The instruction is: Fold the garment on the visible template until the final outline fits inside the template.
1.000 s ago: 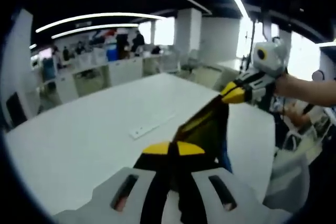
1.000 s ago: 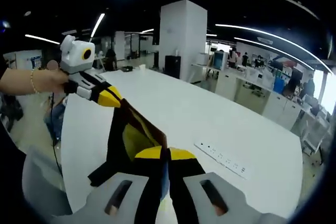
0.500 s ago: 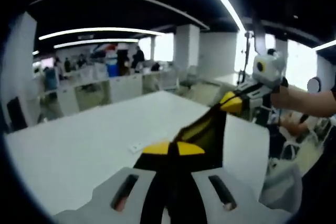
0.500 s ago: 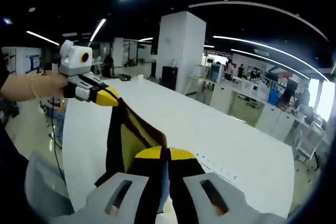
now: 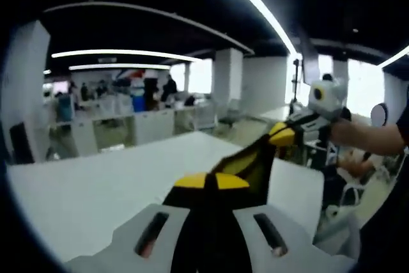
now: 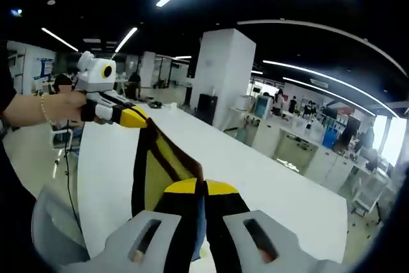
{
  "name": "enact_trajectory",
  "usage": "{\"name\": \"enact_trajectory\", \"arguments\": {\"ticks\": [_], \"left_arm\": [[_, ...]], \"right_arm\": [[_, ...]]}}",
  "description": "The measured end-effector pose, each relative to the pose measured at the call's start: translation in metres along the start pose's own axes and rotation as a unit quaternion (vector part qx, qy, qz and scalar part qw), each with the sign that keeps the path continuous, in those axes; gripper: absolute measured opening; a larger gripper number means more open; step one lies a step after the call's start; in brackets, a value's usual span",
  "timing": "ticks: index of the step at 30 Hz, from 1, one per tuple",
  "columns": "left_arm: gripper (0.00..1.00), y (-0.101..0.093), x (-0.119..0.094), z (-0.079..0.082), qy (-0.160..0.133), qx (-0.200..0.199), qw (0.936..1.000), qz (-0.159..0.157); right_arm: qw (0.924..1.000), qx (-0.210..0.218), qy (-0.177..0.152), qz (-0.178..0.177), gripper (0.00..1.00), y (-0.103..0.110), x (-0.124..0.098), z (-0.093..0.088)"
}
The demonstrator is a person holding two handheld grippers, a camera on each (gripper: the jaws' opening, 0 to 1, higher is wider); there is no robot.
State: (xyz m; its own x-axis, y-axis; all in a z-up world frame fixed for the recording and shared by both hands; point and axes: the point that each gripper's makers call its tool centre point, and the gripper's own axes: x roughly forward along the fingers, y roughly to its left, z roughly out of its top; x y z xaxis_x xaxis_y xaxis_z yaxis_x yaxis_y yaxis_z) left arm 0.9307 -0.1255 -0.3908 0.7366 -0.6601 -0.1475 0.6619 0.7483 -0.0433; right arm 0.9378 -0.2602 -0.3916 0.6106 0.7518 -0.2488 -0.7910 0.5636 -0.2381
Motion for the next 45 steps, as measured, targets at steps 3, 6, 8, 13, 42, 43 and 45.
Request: {"name": "enact_trajectory", "arguments": {"ticks": [3,6,8,13,42,43,45], "left_arm": [[0.00,-0.004,-0.007,0.013,-0.014,0.008,0.9999,0.001],[0.00,-0.007,-0.013,0.024,-0.026,0.012,0.9996,0.000],[0.00,-0.010,-0.017,0.032,-0.033,0.020,0.9992,0.000],[0.00,-0.020,-0.026,0.053,-0.051,0.032,0.9982,-0.004],[0.00,-0.093,-0.097,0.095,-0.118,0.052,0.9897,-0.063],[0.00,-0.094,-0.099,0.093,-0.117,0.049,0.9898,-0.065],[0.00,-0.098,-0.105,0.090,-0.115,0.048,0.9900,-0.067]], "right_arm": [[0.9999,-0.007,-0.011,-0.003,0.03,0.002,-0.006,0.012],[0.9997,-0.017,-0.016,-0.004,0.03,0.004,-0.011,0.022],[0.9995,-0.021,-0.024,-0.005,0.03,0.003,-0.015,0.031],[0.9988,-0.029,-0.038,-0.012,0.03,0.004,-0.024,0.047],[0.9904,-0.104,-0.090,-0.012,0.02,0.051,-0.105,0.098],[0.9904,-0.104,-0.091,-0.012,0.02,0.053,-0.107,0.097],[0.9903,-0.102,-0.094,-0.007,0.02,0.061,-0.113,0.097]]}}
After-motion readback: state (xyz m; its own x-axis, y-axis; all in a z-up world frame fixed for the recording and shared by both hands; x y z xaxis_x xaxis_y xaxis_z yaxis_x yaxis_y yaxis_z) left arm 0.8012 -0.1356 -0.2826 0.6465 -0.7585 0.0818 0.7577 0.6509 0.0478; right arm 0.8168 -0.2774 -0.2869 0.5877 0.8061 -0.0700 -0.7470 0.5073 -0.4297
